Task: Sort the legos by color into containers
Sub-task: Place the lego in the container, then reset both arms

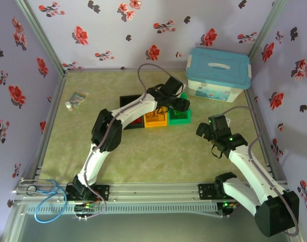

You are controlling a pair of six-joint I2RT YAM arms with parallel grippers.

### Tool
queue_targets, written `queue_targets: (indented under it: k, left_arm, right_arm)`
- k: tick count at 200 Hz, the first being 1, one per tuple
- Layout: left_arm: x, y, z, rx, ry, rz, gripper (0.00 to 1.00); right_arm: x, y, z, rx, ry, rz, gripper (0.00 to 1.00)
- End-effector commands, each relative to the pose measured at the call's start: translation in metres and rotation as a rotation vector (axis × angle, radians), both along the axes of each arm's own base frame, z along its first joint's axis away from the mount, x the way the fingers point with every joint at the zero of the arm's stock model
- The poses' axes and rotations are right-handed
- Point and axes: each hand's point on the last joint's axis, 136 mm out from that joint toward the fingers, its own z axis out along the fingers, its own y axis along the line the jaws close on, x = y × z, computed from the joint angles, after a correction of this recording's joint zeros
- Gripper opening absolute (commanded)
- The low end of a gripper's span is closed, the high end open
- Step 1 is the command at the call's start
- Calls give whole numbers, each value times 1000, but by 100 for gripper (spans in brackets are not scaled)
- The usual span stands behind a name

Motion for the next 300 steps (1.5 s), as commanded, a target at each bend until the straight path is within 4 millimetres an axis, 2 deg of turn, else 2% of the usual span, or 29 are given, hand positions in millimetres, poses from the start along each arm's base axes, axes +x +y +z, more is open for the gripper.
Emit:
queue_targets:
  k: [1, 43, 61, 74, 112, 135, 148, 167, 177, 191, 210, 242, 300]
  left_arm:
    - [-5, 11, 60, -51, -101, -4, 78]
    - [-22, 41, 109, -75, -245, 23, 79]
    - [-30, 66, 120, -63, -306, 61, 79]
    - [-34, 88, 133, -58, -369, 103, 79]
    - [-49, 172, 161, -32, -555, 306, 83]
    - [-61, 235, 174, -23, -658, 471, 85]
    - [-66, 276, 175, 21, -707, 599, 88]
    - [-74, 330, 164, 137, -752, 757, 89]
    - [-80, 354, 157, 206, -770, 819, 89]
    - [-88, 379, 148, 297, -788, 887, 90]
    - [-100, 407, 137, 412, -811, 972, 90]
    - [-114, 432, 110, 537, -842, 1018, 94]
    - [-132, 469, 47, 557, -803, 1113, 97]
  right_arm:
    - [2, 2, 7, 21, -27, 4, 98]
    - [9, 6, 22, 9, -67, 49, 99]
    - [16, 8, 35, -11, -109, 90, 99]
    - [24, 13, 53, -28, -163, 136, 99]
    - [42, 13, 116, -132, -361, 223, 99]
    - [42, 2, 138, -189, -501, 191, 99]
    - [38, -9, 143, -212, -569, 140, 99]
    - [28, -29, 138, -272, -630, 55, 99]
    - [20, -42, 128, -301, -628, -4, 99]
    - [12, -55, 112, -352, -601, -50, 99]
    - [-3, -75, 101, -394, -604, -146, 99]
    - [-10, -89, 78, -440, -600, -218, 99]
    - [-14, -92, 34, -479, -511, -204, 99]
